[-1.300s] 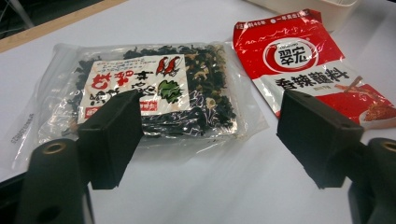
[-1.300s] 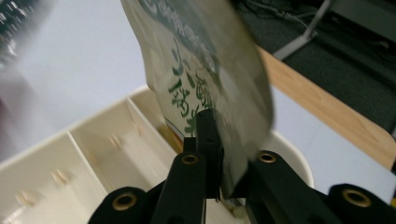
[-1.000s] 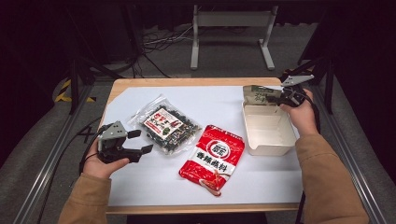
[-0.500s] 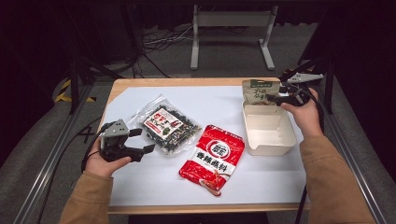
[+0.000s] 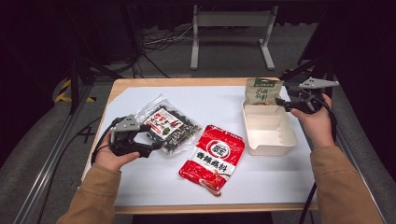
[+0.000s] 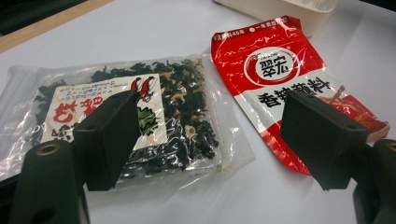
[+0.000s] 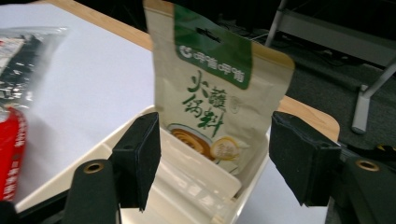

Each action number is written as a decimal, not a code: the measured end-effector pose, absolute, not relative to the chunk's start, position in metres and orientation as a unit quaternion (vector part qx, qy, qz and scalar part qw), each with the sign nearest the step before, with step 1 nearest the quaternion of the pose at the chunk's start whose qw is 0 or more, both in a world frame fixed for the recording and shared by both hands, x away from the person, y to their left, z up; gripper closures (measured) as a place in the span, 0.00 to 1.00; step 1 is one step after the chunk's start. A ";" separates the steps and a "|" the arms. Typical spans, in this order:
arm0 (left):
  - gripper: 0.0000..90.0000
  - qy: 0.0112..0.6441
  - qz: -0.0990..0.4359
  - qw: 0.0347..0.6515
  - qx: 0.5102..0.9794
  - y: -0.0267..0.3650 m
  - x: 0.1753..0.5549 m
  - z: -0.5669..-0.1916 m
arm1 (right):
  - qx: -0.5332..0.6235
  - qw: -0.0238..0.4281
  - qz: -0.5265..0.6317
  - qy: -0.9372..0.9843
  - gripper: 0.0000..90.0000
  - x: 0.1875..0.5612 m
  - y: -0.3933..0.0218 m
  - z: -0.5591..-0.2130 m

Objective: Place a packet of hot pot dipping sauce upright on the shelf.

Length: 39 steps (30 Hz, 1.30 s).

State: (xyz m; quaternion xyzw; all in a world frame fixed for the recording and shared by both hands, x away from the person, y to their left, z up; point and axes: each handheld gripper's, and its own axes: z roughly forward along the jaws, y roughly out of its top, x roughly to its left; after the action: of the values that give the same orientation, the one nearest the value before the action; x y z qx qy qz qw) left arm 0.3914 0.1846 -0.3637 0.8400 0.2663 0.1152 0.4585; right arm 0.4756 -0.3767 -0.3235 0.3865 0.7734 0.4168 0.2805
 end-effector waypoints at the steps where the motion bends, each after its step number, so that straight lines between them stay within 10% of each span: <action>1: 0.23 0.266 0.113 0.459 0.840 0.183 0.392 -0.364 | 0.387 0.278 0.421 0.772 0.38 0.470 -0.375 -0.322; 39: 0.23 0.242 0.087 0.454 0.853 0.144 0.421 -0.348 | 0.334 0.232 0.453 0.793 0.40 0.353 -0.333 -0.327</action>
State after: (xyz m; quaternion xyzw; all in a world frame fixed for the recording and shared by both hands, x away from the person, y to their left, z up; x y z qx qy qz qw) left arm 0.4209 0.1438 -0.3479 0.8529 0.2424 0.0868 0.4543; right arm 0.3531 -0.3326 -0.3269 0.3339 0.7934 0.4527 0.2325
